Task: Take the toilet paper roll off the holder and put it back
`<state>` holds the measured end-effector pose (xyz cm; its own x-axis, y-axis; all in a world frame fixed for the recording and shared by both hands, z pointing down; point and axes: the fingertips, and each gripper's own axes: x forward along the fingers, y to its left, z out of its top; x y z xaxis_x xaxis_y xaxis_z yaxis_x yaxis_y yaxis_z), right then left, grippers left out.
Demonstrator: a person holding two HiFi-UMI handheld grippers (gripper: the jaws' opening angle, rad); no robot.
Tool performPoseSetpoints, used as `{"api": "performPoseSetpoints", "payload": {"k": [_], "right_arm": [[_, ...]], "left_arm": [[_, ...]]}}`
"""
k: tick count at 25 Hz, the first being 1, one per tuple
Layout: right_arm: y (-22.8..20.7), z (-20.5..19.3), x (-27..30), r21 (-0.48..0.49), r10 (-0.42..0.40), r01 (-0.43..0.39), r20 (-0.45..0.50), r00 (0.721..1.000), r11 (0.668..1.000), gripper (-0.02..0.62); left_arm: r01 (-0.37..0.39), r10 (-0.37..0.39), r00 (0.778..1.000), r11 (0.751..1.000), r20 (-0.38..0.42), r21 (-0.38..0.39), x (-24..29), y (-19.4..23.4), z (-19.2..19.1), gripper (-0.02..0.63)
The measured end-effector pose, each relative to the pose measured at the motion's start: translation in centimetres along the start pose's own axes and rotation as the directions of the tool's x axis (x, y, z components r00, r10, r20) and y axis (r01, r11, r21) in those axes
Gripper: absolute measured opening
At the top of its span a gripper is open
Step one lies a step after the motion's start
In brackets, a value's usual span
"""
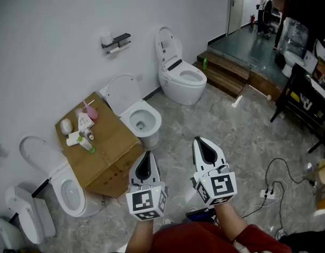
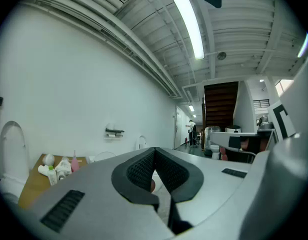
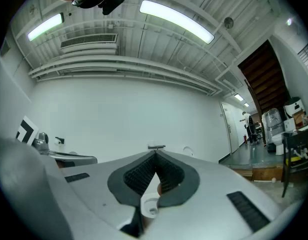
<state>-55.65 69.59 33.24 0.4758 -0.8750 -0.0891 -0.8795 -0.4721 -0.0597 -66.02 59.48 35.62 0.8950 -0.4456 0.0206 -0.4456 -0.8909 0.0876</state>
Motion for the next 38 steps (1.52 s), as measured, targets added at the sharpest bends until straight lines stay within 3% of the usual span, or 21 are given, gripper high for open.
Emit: {"api": "performPoseSetpoints", "payload": {"k": [11,25,38], "right_arm": [[-2.7,-0.6,0.2,0.032,0.007,-0.007,0.005,1.000,0.999,0.018],[-11.9,-1.6,-0.1,0.074,0.017,-0.017,0.008,1.000,0.997,0.018],[-14.9,-2.0,7.8,0.063,0.017,-0.018,0.025,1.000,0.998,0.018]], "left_arm": [[-0.003,0.003,1.000,1.000,-0.004,0.031,1.9,-2.6,-0.5,0.015],[-0.028,0.028,1.000,0.999,-0.002,0.037,7.1,-9.2,-1.8,0.015],[-0.015,0.015,1.000,1.000,0.026,0.015,16.0,-6.4,-1.2,0.015]]}}
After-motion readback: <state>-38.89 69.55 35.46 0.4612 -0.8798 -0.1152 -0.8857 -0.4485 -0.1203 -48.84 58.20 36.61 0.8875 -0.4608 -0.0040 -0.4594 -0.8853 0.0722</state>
